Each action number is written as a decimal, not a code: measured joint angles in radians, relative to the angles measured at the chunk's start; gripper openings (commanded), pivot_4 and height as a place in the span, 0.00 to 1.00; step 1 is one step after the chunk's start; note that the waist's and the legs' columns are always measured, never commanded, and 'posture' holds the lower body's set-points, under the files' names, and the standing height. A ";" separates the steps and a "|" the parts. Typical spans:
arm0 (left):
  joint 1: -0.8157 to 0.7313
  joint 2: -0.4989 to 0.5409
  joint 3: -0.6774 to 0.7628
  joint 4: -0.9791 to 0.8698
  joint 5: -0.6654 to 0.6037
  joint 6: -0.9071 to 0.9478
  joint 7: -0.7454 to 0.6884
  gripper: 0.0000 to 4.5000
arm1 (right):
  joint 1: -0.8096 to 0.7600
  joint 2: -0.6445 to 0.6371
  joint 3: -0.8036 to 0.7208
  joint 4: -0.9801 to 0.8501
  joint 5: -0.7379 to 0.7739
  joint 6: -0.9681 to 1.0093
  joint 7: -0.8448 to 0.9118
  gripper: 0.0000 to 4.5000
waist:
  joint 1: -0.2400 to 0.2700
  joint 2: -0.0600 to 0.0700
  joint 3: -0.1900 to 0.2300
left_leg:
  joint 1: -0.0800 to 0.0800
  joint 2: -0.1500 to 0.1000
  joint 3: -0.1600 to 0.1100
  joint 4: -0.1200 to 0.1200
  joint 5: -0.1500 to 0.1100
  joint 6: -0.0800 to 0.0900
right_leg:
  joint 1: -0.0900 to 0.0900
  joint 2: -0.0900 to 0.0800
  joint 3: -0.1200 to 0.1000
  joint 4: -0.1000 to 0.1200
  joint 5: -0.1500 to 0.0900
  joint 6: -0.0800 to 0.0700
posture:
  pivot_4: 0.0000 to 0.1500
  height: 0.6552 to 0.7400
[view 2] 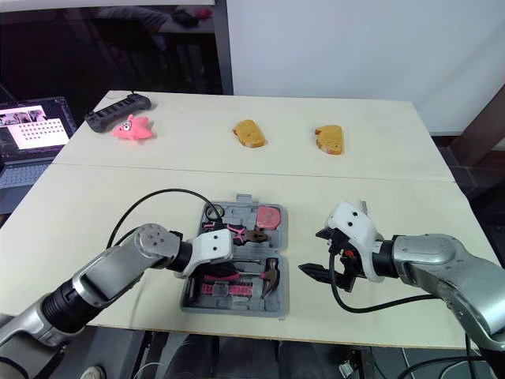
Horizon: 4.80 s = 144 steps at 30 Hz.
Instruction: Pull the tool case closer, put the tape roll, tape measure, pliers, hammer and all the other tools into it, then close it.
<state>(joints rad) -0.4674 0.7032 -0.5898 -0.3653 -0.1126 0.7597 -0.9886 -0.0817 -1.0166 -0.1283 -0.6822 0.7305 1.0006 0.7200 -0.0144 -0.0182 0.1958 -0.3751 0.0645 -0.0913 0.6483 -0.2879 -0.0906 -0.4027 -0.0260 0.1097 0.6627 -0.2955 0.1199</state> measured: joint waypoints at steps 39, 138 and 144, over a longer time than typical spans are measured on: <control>0.010 -0.045 0.289 0.125 -0.132 0.034 -0.040 0.01 | 0.000 0.032 0.022 0.001 0.000 -0.026 0.012 1.00 | -0.004 0.011 -0.020 | 0.000 0.001 0.000 -0.001 -0.002 0.003 | 0.003 0.001 0.000 -0.006 -0.001 0.001 | 1.00 1.00; 0.631 0.048 0.729 -0.078 -0.376 -0.386 -0.029 1.00 | -0.128 0.643 -0.136 0.469 -0.464 0.056 -0.628 0.12 | -0.052 0.010 -0.006 | 0.000 0.001 0.007 -0.004 -0.002 0.003 | -0.002 0.000 0.007 -0.006 -0.002 -0.001 | 1.00 1.00; 0.613 0.047 0.732 -0.043 -0.376 -0.394 -0.028 1.00 | -0.041 0.729 -0.155 0.075 -0.351 0.247 -0.607 0.12 | -0.056 0.010 -0.006 | 0.000 0.001 0.007 -0.005 -0.002 0.003 | -0.002 0.001 0.007 -0.006 -0.002 -0.001 | 1.00 1.00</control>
<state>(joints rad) 0.1455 0.7503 0.1423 -0.4085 -0.4890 0.3659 -1.0162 -0.1224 -0.2873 -0.2829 -0.6073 0.3792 1.2478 0.1128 -0.0702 -0.0081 0.1896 -0.3747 0.0660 -0.0846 0.6434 -0.2901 -0.0877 -0.4052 -0.0253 0.1163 0.6567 -0.2975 0.1187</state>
